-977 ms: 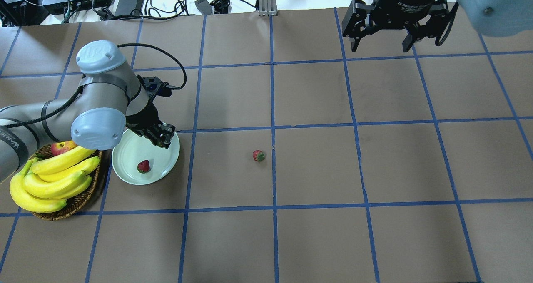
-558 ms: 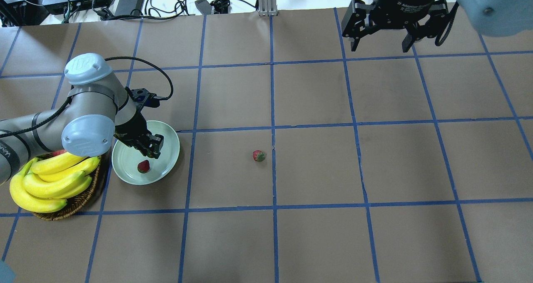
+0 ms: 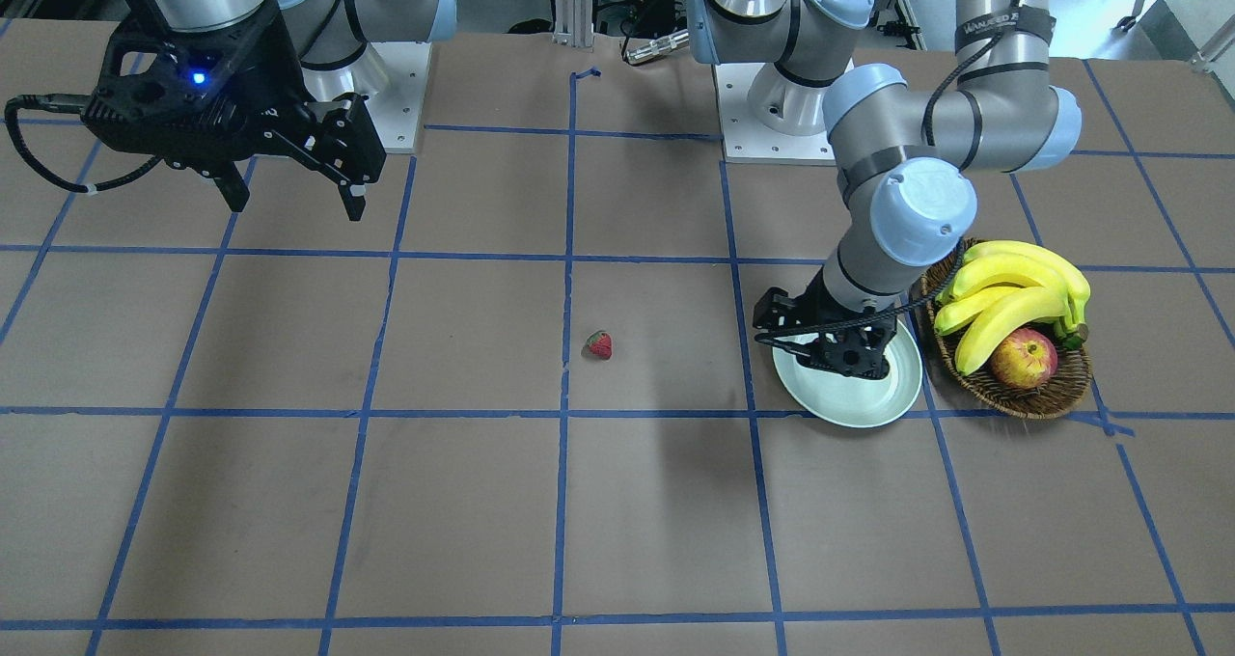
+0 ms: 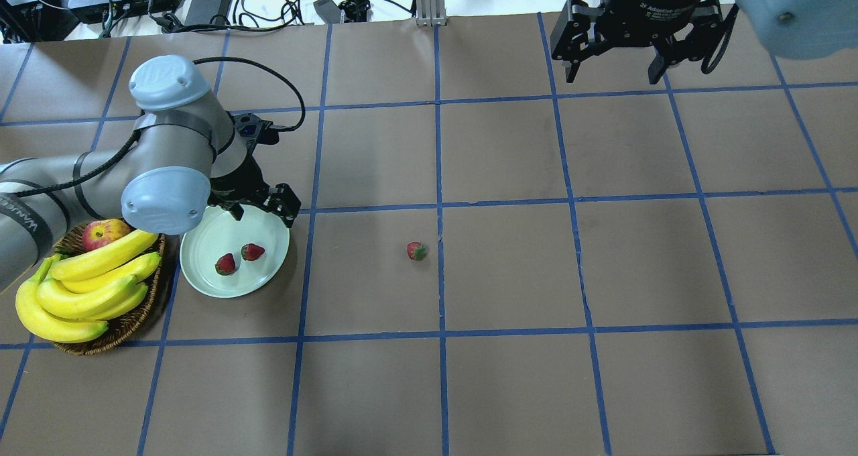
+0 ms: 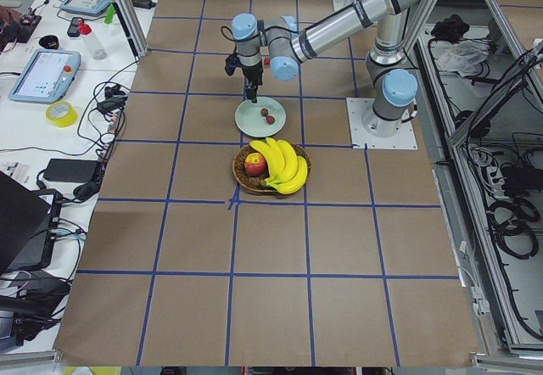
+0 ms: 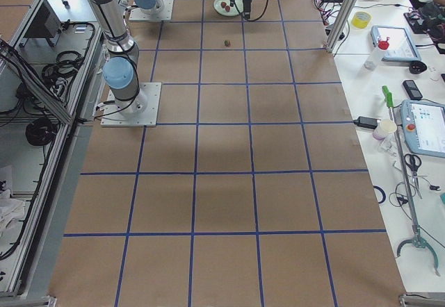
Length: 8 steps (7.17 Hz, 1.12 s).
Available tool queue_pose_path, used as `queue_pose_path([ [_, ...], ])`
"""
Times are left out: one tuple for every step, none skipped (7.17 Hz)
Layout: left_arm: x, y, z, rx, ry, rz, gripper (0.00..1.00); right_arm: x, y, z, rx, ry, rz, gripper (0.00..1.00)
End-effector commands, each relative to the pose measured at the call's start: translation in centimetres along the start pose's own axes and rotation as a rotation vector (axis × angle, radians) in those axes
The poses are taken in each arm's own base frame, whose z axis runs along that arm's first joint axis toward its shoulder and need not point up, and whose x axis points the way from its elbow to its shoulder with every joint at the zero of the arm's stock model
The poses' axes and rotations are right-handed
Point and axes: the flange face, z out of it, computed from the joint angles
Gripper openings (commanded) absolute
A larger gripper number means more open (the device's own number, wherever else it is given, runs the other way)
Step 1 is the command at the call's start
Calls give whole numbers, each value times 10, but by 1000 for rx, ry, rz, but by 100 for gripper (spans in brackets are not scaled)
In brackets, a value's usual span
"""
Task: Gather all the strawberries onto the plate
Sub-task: 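Reach the left gripper to the last strawberry and grasp it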
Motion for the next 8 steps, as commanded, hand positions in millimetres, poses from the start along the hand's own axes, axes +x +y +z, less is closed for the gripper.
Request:
queue_pose_path([
  [85, -2, -10, 32, -3, -203, 97, 0, 0, -1, 4, 1, 0, 100],
  [116, 2, -5, 29, -3, -339, 97, 0, -1, -1, 7, 0, -6, 100],
  [145, 7, 6, 16, 8, -391, 100, -1, -4, -3, 34, -11, -3, 100],
  [165, 8, 16, 10, 22, -496, 100, -1, -3, -2, 31, -12, -7, 100],
  [176, 8, 28, -6, 18, -641, 100, -1, -3, -1, 30, -12, -9, 100],
  [188, 7, 39, -4, 25, -717, 100, -1, -3, -1, 35, -15, -3, 100],
  [195, 2, 50, -13, 61, -781, 100, -1, -5, -2, 51, -14, 2, 100],
  [198, -5, 54, 18, 84, -786, 100, -1, -5, -2, 51, -14, 2, 100],
])
